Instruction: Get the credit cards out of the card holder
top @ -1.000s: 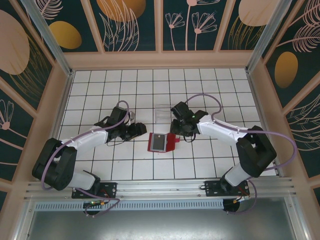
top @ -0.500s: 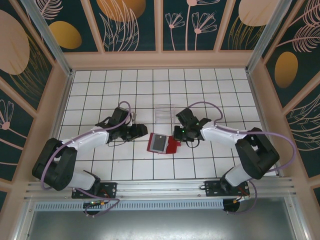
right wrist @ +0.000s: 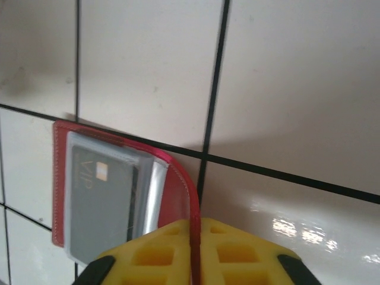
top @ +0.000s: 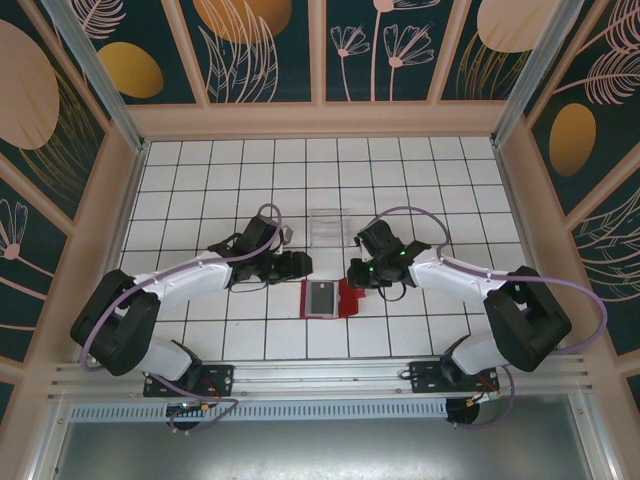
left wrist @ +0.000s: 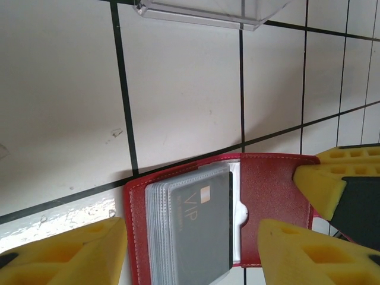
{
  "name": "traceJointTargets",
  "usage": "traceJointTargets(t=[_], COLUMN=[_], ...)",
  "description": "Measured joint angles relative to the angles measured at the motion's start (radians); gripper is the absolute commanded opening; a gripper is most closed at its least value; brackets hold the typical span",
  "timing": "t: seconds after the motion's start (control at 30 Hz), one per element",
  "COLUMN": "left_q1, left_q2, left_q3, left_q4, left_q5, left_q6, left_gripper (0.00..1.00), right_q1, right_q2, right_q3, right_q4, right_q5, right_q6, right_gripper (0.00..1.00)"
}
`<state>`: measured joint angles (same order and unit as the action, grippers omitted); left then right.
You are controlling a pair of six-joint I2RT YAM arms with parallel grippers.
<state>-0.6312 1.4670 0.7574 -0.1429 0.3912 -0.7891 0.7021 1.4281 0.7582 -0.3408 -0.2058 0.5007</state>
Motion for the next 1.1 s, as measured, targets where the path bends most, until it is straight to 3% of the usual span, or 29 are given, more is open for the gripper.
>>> traceJointTargets(t=[0.27, 0.5, 0.7, 0.93, 1.1], left_q1=[-0.001, -0.001, -0.001, -0.038, -0.056], left_q2=[0.014, 0.014, 0.014, 0.014, 0.014], left_q3=[0.027, 0.049, 0.049, 0.065, 0.068], left_q4=[-0.015, -0.021, -0.029, -0.064, -0.071], left_q5=[-0.015, -0.022, -0.046, -0.066, -0.068], left_q6=[-0.001, -0.001, -0.006, -0.005, -0.005], left_gripper=[0.61, 0.58, 0.52, 0.51, 0.5], right_q1=[0.054, 0.124, 0.159, 0.162, 0.15], right_q2=[0.017, 0.038, 0.064, 0.075, 0.113], right_q3=[0.13, 0.327, 0.345, 0.204, 0.117], right_q4=[-0.19, -0.327, -0.334, -0.268, -0.207], right_q5=[0.188, 0.284, 0.21, 0.077, 0.048], right_q6=[0.035, 0.082, 0.116, 0.154, 0.163], right_gripper=[0.34, 0.35, 0.31, 0.26, 0.22])
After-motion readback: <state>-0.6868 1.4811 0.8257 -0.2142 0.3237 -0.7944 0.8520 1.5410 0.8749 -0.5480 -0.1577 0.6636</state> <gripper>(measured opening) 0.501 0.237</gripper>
